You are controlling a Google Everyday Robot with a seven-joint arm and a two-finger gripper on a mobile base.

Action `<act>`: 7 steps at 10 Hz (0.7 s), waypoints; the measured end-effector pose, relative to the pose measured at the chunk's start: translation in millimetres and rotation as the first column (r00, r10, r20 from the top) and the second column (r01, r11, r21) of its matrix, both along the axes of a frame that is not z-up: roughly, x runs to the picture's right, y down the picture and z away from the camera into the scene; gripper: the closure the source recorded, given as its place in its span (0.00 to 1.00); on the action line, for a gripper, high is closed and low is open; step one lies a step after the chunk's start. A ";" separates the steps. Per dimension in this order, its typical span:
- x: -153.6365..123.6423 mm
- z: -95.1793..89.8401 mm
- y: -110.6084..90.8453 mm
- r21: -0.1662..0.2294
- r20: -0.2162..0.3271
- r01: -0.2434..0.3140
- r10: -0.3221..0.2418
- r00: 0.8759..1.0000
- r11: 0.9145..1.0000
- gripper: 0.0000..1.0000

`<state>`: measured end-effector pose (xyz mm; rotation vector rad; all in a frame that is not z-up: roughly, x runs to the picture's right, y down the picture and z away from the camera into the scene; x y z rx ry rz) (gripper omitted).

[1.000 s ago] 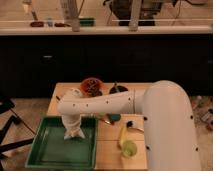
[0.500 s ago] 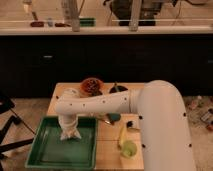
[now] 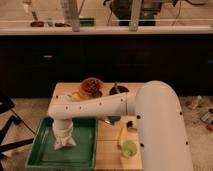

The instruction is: Wipe tray with towel

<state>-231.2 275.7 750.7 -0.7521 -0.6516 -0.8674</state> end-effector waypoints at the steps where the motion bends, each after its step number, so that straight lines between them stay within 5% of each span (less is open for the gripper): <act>1: 1.9 -8.5 6.4 -0.006 0.004 0.023 -0.023 1.000 1.000 0.99; 7: 51.1 -11.3 -5.2 0.011 -0.115 0.041 -0.039 0.993 0.999 0.99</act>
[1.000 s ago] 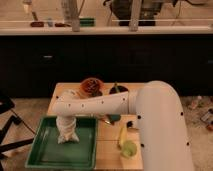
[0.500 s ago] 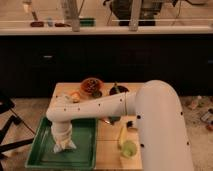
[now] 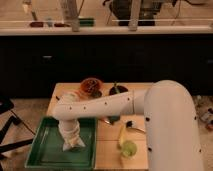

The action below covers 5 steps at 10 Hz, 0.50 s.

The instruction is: Wipe tray with towel

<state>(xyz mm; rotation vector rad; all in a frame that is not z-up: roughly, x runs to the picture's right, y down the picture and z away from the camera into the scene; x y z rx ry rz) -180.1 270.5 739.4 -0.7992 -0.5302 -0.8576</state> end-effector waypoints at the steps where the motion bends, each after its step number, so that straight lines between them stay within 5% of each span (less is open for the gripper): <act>1: 3.7 4.4 -3.6 0.007 -0.018 -0.005 0.005 1.000 1.000 0.99; 5: 6.7 28.8 -20.4 0.045 -0.062 -0.009 0.012 0.998 0.999 0.99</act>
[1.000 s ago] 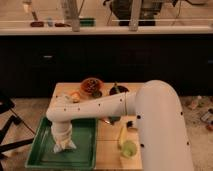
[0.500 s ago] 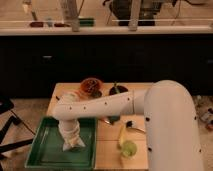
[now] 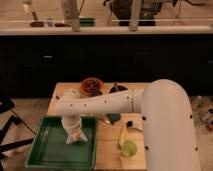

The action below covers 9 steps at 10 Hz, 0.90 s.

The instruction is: Wipe tray with towel

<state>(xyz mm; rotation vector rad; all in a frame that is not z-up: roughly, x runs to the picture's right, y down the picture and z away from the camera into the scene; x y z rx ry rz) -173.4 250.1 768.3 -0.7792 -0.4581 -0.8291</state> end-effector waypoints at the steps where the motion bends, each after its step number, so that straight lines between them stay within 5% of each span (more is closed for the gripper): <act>1: -4.0 5.5 -2.4 0.008 -0.001 0.000 0.000 1.000 1.000 0.99; 4: -30.8 12.1 -4.2 0.015 0.050 0.002 -0.003 0.999 1.000 0.99; 9: -56.7 3.7 30.2 -0.079 0.167 0.073 -0.059 0.984 0.994 0.99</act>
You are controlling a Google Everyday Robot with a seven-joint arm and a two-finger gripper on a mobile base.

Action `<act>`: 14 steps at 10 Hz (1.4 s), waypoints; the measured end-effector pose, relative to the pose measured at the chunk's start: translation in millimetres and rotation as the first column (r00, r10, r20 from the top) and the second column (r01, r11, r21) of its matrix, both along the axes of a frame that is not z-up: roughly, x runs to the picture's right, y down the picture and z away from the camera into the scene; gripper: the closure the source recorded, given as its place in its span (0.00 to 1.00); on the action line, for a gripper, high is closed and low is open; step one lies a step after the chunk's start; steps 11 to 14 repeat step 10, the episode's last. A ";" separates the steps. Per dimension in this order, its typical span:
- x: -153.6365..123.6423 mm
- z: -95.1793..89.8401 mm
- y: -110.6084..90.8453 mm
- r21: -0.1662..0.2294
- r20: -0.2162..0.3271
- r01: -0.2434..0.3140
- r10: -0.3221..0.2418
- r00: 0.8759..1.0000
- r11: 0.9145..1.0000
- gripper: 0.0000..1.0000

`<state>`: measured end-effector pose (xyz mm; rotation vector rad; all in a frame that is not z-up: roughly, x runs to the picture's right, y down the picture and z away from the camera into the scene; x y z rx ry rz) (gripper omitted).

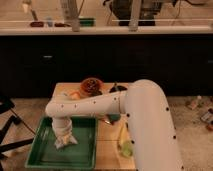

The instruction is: Wipe tray with towel

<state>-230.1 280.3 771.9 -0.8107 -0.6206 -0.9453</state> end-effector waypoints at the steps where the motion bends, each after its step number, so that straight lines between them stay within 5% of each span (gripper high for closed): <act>1: 1.4 -6.8 8.2 -0.021 0.010 0.016 -0.016 1.000 1.000 0.99; 5: 30.2 -15.8 7.4 -0.028 -0.024 0.020 -0.021 0.999 0.999 0.99; 9: 57.5 -4.4 -9.0 0.012 -0.098 -0.015 0.016 0.995 1.000 0.99; 14: 62.2 -0.5 -15.1 0.031 -0.099 -0.037 0.040 0.994 0.999 0.99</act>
